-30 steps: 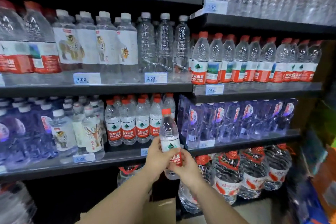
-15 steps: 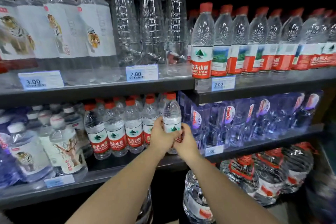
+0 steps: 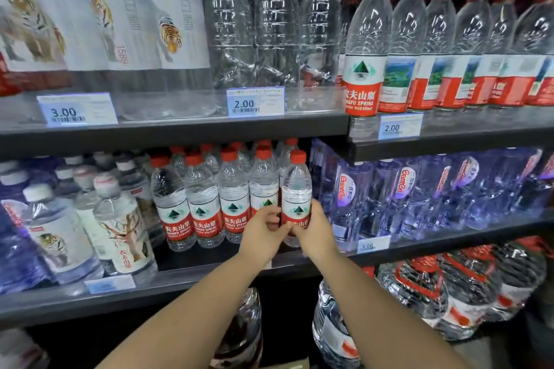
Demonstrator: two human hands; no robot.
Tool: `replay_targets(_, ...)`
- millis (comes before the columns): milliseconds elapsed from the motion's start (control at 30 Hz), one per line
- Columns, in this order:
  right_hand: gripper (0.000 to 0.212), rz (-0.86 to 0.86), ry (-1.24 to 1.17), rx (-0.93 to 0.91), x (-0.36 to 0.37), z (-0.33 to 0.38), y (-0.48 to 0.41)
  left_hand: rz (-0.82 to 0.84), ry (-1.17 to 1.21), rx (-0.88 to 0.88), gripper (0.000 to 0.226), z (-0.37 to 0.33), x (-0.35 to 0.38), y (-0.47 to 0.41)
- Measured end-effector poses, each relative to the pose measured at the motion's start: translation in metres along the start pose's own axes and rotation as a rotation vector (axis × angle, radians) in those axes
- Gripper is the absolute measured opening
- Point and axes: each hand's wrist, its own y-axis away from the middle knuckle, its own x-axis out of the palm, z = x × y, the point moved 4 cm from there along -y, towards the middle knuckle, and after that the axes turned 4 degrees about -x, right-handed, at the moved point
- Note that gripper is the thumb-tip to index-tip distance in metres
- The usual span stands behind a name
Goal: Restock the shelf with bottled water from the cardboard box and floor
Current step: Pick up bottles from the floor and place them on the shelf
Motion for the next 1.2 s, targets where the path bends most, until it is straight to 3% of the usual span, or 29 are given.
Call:
replay_targets(200, 0.035, -0.054, 0.205, 0.109, 0.002, 0.000, -0.020, -0.056, -0.309, 0.124, 0.028, 0.018, -0.036, 0.007)
replay_targets(467, 0.039, -0.061, 0.250, 0.106, 0.004, 0.000, -0.018, -0.123, -0.495, 0.181, 0.028, 0.034, -0.054, 0.011)
replay_targets(600, 0.032, -0.056, 0.321, -0.075, -0.001, 0.017, 0.003, -0.141, -0.585, 0.204, 0.028, 0.028, -0.059, 0.018)
replay_targets(833, 0.034, 0.229, 0.647, -0.484, -0.004, 0.091, 0.061, -0.172, -0.809, 0.311, 0.030, -0.022, -0.096, 0.058)
replay_targets(967, 0.036, 0.317, 0.685, -0.530, 0.022, 0.129, 0.124, -0.210, -0.814, 0.217, 0.031, -0.016, -0.143, 0.117)
replay_targets(1200, 0.041, 0.506, 0.700, -0.675, 0.124, 0.174, 0.231, -0.301, -0.924, -0.025, 0.035, 0.056, -0.255, 0.234)
